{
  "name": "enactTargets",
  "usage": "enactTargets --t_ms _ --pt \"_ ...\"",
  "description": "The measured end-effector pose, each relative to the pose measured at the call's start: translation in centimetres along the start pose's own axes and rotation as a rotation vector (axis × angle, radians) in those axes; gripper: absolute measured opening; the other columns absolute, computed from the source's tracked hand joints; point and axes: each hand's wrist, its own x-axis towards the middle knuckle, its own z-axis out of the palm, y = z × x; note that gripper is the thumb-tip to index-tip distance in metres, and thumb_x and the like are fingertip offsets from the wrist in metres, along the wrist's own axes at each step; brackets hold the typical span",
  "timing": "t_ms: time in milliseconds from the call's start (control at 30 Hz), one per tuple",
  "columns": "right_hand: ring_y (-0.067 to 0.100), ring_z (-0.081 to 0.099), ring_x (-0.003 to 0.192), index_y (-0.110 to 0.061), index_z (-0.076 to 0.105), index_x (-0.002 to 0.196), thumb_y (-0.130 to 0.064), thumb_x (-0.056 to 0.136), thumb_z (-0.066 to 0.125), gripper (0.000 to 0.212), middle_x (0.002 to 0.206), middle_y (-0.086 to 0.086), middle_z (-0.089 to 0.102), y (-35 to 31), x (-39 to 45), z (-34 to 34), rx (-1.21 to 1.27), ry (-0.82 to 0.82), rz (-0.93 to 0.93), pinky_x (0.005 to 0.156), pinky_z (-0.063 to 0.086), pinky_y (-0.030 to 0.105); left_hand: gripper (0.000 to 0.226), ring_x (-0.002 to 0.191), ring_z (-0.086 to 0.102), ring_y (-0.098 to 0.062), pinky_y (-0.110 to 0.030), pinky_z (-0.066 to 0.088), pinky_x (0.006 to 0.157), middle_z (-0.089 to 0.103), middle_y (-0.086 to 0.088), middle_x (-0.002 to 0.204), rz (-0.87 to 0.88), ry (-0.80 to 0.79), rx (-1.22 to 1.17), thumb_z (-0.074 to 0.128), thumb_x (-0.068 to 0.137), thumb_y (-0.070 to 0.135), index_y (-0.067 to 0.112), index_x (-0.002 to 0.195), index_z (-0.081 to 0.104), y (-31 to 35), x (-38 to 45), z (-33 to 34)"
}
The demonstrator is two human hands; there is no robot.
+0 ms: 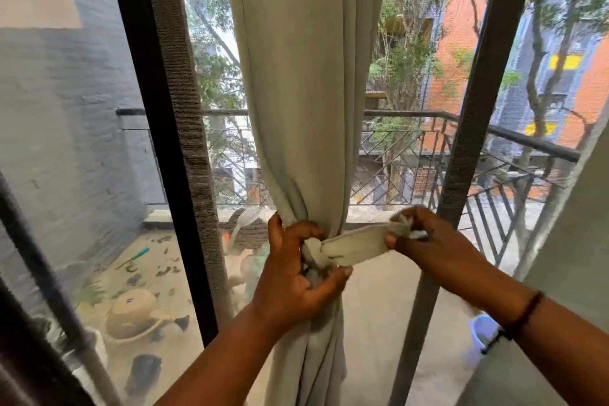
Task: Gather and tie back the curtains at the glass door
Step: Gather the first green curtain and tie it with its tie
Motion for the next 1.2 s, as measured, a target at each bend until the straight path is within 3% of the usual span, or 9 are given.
enactTargets --t_ms 100,200,300,400,600,667,867,1033,1200 --pt "0.009 0.050 0.107 -0.041 0.039 0.125 -0.033 0.084 0.067 0.051 0.117 -0.013 0.051 -2.3 0.2 1.0 -0.286 -0.007 -0.265 0.094 0.042 0.031 0.058 0.091 0.057 -0.011 -0.029 0.049 0.075 0.047 -0.002 0.105 -0.021 -0.018 -0.139 0.064 0.077 0.048 0.051 0.118 0.023 0.4 -0.8 -0.1" --pt "0.012 0.060 0.087 -0.035 0.044 0.112 -0.025 0.088 0.053 0.028 0.095 -0.017 0.059 -4.6 -0.9 2.4 -0.437 -0.135 -0.456 0.083 0.044 0.021 0.057 0.093 0.060 -0.016 -0.029 0.049 0.081 0.052 -0.005 0.105 -0.027 0.015 -0.126 0.059 0.079 0.034 0.057 0.118 0.025 0.2 -1.3 -0.3" --pt "0.009 0.056 0.053 -0.033 0.049 0.095 -0.034 0.093 0.040 0.010 0.063 -0.003 0.058 -6.0 -2.1 3.2 -0.116 -0.171 -0.362 0.051 0.042 0.019 0.046 0.083 0.056 -0.011 -0.018 0.045 0.073 0.048 -0.012 0.101 -0.039 0.092 0.017 0.056 0.076 0.032 0.060 0.102 0.030 0.1 -1.4 -0.7" --pt "0.004 0.049 0.051 -0.032 0.048 0.086 -0.071 0.083 0.037 0.041 0.060 -0.002 0.055 -6.7 -2.3 3.9 -0.102 -0.147 -0.344 0.049 0.036 0.018 0.023 0.079 0.054 -0.011 -0.021 0.049 0.067 0.045 -0.012 0.107 -0.091 0.084 0.158 0.051 0.074 0.042 0.043 0.095 0.041 0.7 -0.8 -1.3" --pt "0.009 0.045 0.062 -0.026 0.042 0.070 -0.050 0.099 0.024 0.042 0.067 -0.005 0.044 -7.2 -1.8 4.1 -0.439 -0.383 -0.379 0.059 0.038 0.024 0.027 0.070 0.059 -0.036 -0.033 0.050 0.049 0.047 -0.019 0.106 -0.027 -0.034 0.433 0.049 0.074 0.048 0.028 0.091 0.044 -0.1 0.2 -1.9" --pt "0.010 0.048 0.065 -0.026 0.046 0.073 -0.047 0.100 0.024 0.040 0.069 -0.005 0.046 -7.3 -1.9 3.8 -0.402 -0.437 -0.393 0.066 0.042 0.026 0.030 0.063 0.061 -0.034 -0.027 0.042 0.046 0.051 -0.019 0.101 0.046 -0.066 0.506 0.050 0.075 0.051 0.025 0.089 0.043 -0.4 0.7 -1.9" --pt "-0.003 0.043 0.055 -0.030 0.037 0.063 -0.043 0.101 0.027 0.041 0.063 -0.009 0.039 -8.0 -3.2 3.5 -0.290 -0.538 -0.362 0.051 0.033 0.012 0.030 0.063 0.047 -0.017 -0.020 0.028 0.049 0.053 -0.005 0.068 0.299 -0.090 0.382 0.050 0.091 0.049 0.025 0.074 0.041 -4.2 2.0 -2.1" --pt "0.005 0.047 0.063 -0.026 0.042 0.069 -0.044 0.101 0.028 0.039 0.066 -0.007 0.043 -7.5 -4.1 3.6 -0.273 -0.491 -0.410 0.056 0.035 0.018 0.028 0.058 0.042 -0.010 -0.017 0.027 0.053 0.042 0.005 0.072 0.452 0.006 0.311 0.055 0.091 0.034 0.024 0.070 0.041 -4.7 2.6 -1.1" --pt "-0.006 0.046 0.056 -0.028 0.044 0.069 -0.050 0.098 0.029 0.039 0.061 -0.011 0.043 -6.2 -2.3 2.3 -0.284 -0.612 -0.348 0.052 0.035 0.009 0.028 0.061 0.044 -0.005 -0.024 0.036 0.049 0.054 0.001 0.066 0.248 -0.058 0.279 0.052 0.090 0.047 0.026 0.075 0.043 -4.2 1.9 -0.4"
